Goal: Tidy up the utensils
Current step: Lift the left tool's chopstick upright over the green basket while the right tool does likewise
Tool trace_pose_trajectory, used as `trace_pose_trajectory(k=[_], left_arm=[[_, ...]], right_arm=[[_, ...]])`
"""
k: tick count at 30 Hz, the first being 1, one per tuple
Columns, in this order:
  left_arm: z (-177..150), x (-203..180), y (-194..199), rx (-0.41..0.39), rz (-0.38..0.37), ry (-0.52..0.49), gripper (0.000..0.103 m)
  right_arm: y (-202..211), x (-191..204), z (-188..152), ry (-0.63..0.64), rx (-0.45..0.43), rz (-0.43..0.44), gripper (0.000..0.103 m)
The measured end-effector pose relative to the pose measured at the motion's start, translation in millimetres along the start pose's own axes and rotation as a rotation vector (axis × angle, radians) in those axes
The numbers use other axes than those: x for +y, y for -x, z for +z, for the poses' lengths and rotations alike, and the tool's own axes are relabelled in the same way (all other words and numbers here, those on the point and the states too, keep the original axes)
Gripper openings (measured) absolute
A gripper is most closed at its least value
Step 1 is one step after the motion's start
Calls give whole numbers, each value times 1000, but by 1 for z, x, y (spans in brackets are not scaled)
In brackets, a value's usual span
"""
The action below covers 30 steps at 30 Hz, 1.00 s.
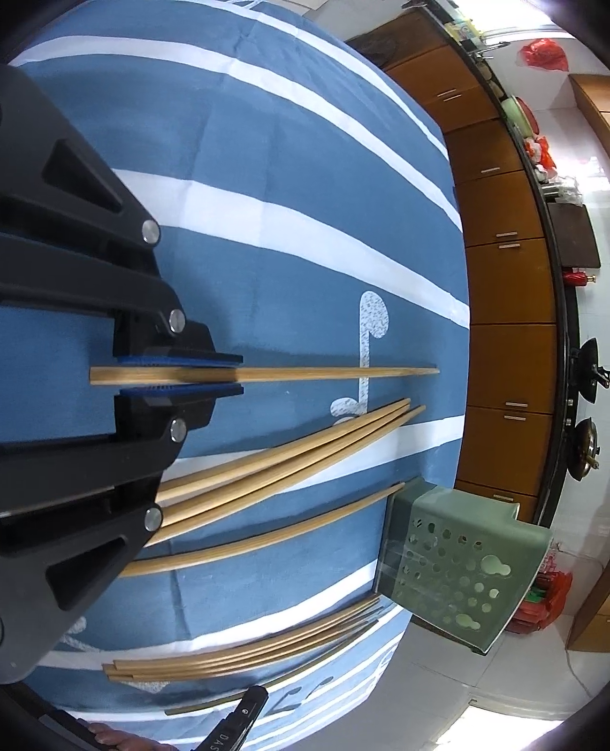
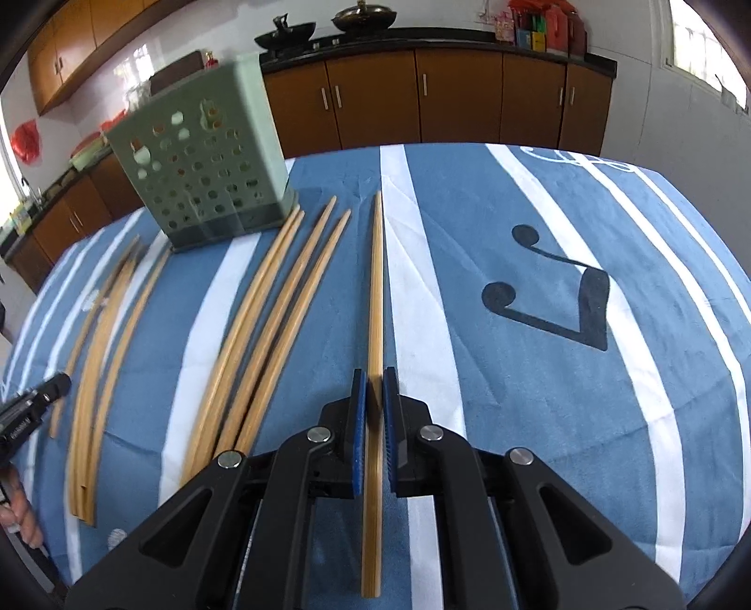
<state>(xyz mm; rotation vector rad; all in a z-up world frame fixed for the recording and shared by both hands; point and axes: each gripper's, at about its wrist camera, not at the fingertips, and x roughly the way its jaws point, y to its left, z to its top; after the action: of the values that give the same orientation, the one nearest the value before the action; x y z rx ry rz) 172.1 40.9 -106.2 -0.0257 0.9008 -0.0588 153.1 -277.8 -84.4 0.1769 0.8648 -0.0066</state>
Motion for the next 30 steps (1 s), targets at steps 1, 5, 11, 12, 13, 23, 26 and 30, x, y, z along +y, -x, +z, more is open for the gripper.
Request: trace_pose_trajectory(k=[1,5,11,12,13,23,26,30], left_arm=[[0,0,3,-8,0,-1,8],[6,2,21,-56,-6,3,8],[23,5,56,-159,-18,23,8],[26,6,64,-182,-21,28,8],[28,7,68,-196,-22,30,8],[53,12,112,-337,-32,64,8],[58,13,119,-355,-29,62,8],[63,15,124,-369,-26,63,8]], right_arm=[[4,0,1,-1,-12,2,8],[25,-2,9,-9,-72,19,8],[51,-3,21,-24,-160,45,8],[56,-3,23,-27,-177,49,8],[60,-4,25,-31,-192,51,8],[91,-4,40,-45,-310,68,8],[95,-4,44,-41,-323,70,8],[98,-3,48,-31,-339,68,8]])
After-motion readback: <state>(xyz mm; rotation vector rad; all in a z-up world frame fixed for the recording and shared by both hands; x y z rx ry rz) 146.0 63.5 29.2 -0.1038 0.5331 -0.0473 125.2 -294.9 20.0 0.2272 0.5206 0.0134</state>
